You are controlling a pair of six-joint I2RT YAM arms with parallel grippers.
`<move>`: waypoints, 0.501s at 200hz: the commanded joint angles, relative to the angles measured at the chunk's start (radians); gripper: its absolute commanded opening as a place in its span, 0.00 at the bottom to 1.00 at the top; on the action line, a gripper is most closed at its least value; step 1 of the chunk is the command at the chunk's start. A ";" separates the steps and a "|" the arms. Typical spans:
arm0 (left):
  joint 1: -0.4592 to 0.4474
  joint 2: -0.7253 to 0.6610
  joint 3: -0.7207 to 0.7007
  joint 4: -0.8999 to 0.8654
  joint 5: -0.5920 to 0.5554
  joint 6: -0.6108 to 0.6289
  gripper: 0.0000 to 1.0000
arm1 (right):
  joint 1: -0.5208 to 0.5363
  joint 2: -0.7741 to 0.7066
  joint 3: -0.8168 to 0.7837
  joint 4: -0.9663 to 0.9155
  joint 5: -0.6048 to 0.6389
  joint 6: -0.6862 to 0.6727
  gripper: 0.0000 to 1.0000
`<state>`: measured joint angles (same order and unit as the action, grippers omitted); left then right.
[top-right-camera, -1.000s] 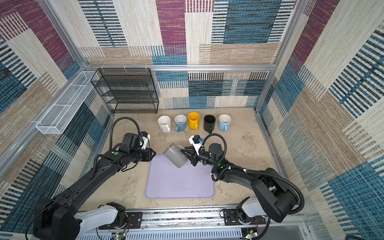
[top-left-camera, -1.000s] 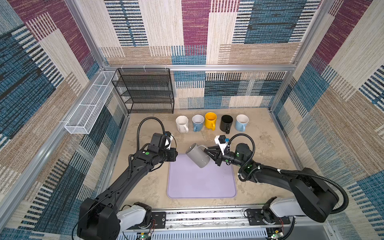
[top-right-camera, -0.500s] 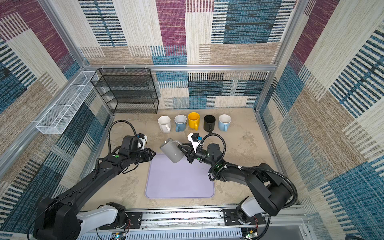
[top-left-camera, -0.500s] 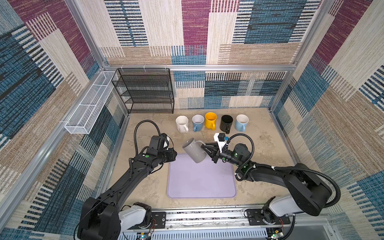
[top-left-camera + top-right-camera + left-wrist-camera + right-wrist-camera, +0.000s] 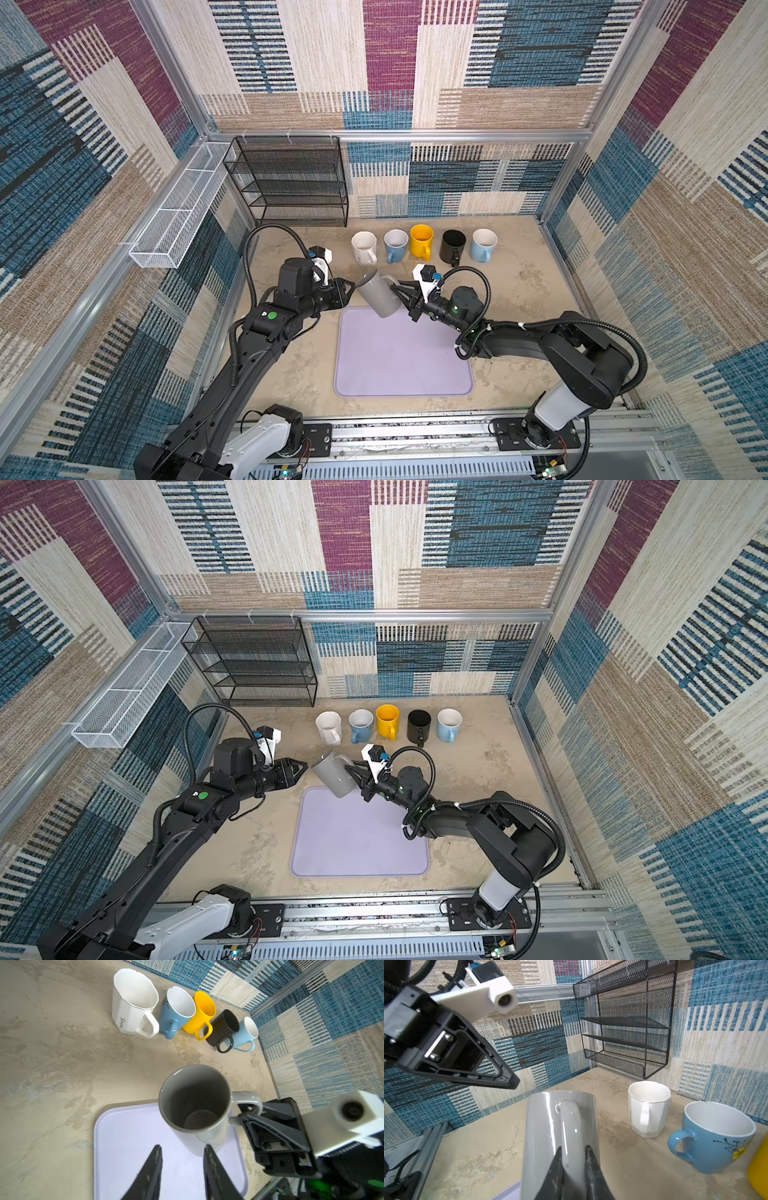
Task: Turn the mug right side up
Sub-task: Pass the mug.
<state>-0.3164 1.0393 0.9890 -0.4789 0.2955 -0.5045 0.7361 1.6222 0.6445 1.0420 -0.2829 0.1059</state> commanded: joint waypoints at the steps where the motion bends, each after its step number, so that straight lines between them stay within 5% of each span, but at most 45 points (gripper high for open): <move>1: 0.001 0.010 0.047 -0.090 0.019 -0.077 0.38 | 0.010 0.000 0.016 0.088 0.039 -0.064 0.00; 100: 0.001 0.142 0.257 -0.317 0.236 -0.228 0.43 | 0.108 -0.002 0.073 -0.075 0.212 -0.367 0.00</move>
<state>-0.3161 1.1671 1.2072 -0.6865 0.4759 -0.6971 0.8253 1.6283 0.7010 0.9180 -0.1406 -0.1635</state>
